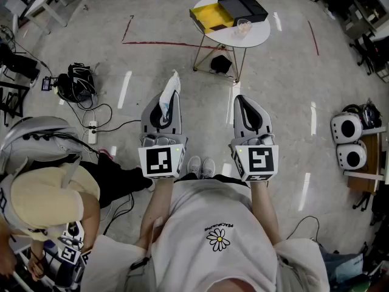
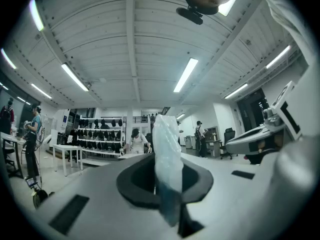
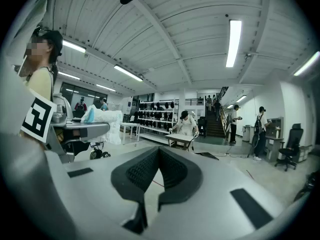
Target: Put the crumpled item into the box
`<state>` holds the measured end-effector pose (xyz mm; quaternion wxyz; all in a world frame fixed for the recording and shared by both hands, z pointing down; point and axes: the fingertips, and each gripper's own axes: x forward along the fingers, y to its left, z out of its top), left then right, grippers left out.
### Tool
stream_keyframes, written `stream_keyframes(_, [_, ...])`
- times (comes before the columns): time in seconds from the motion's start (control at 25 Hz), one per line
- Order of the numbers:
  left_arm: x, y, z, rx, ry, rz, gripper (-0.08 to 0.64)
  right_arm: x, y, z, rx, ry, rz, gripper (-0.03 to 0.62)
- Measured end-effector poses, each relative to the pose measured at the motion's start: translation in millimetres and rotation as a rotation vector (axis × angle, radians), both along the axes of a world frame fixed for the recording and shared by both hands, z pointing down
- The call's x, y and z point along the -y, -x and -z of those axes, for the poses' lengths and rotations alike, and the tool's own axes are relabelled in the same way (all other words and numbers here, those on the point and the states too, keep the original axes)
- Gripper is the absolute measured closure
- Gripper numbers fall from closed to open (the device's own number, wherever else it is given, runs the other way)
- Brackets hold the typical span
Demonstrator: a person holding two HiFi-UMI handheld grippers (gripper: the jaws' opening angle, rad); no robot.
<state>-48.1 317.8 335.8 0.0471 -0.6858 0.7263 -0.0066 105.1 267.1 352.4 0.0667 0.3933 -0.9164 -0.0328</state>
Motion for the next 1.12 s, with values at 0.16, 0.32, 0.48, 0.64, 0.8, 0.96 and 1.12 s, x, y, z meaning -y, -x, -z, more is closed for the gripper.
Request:
stream_keyframes(0.16, [5.2, -1.6, 2.7, 0.008, -0.012, -0.003, 0.523, 3.3, -2.2, -1.6, 0.004, 0.002, 0.002, 0.591])
stream_keyframes(0.32, [8.9, -5.9, 1.0, 0.006, -0.012, -0.007, 0.523, 8.3, -6.7, -3.6, 0.016, 0.017, 0.009, 0.591])
stream_keyframes(0.48, [15.2, -10.3, -1.7, 0.004, -0.007, -0.009, 0.523, 15.3, -15.1, -4.6, 0.037, 0.037, 0.02, 0.591])
stream_keyframes(0.64, [22.5, -14.8, -3.3, 0.007, -0.01, 0.001, 0.523, 22.7, -29.4, -13.8, 0.05, 0.062, 0.016, 0.591])
stream_keyframes(0.8, [32.8, -19.4, -4.6, -0.006, -0.026, 0.013, 0.523, 38.6, -38.7, -22.4, 0.028, 0.053, 0.007, 0.589])
stream_keyframes(0.96, [55.1, -21.2, -12.1, -0.023, -0.017, 0.015, 0.523, 55.5, -42.3, -32.1, 0.01, 0.062, 0.004, 0.591])
stream_keyframes(1.12, [90.5, -25.4, -7.5, -0.03, -0.039, -0.008, 0.523, 84.1, -46.8, -32.4, 0.018, 0.056, -0.024, 0.591])
